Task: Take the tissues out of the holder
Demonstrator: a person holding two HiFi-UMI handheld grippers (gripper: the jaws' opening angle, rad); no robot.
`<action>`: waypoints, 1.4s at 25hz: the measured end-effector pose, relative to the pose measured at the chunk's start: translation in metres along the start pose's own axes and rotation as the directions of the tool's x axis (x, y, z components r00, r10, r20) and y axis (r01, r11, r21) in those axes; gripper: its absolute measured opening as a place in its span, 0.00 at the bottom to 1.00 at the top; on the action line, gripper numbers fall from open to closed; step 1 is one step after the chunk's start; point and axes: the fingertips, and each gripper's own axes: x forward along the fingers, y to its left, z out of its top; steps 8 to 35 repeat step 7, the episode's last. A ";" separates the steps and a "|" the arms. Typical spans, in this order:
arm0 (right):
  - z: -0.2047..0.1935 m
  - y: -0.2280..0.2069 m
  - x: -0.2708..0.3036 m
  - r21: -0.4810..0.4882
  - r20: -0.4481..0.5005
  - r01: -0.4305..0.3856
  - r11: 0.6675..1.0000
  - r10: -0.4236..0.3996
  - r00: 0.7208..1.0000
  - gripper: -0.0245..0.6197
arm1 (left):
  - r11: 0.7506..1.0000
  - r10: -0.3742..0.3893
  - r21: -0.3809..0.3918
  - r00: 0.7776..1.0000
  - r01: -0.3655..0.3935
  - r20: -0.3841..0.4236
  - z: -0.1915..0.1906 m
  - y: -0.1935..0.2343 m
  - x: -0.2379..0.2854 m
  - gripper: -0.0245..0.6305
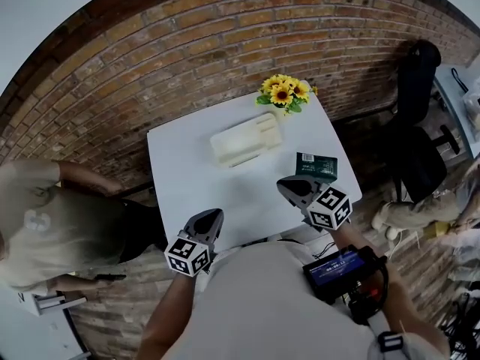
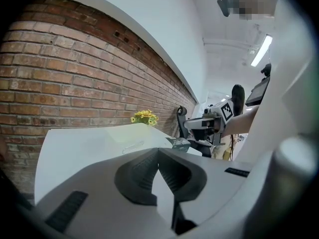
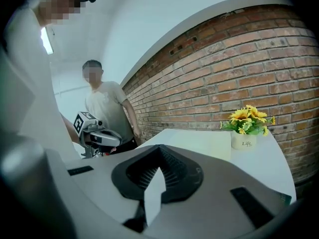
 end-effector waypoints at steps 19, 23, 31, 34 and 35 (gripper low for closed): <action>0.005 -0.006 0.004 -0.006 -0.004 -0.007 1.000 0.007 1.000 0.05 | 1.000 0.009 -0.003 1.000 -0.009 -0.004 0.001 0.004 0.003 0.05; 0.005 -0.006 0.004 -0.006 -0.004 -0.007 1.000 0.007 1.000 0.05 | 1.000 0.009 -0.003 1.000 -0.009 -0.004 0.001 0.004 0.003 0.05; 0.005 -0.006 0.004 -0.006 -0.004 -0.007 1.000 0.007 1.000 0.05 | 1.000 0.009 -0.003 1.000 -0.009 -0.004 0.001 0.004 0.003 0.05; 0.005 -0.006 0.004 -0.006 -0.004 -0.007 1.000 0.007 1.000 0.05 | 1.000 0.009 -0.003 1.000 -0.009 -0.004 0.001 0.004 0.003 0.05; 0.005 -0.006 0.004 -0.006 -0.004 -0.007 1.000 0.007 1.000 0.05 | 1.000 0.009 -0.003 1.000 -0.009 -0.004 0.001 0.004 0.003 0.05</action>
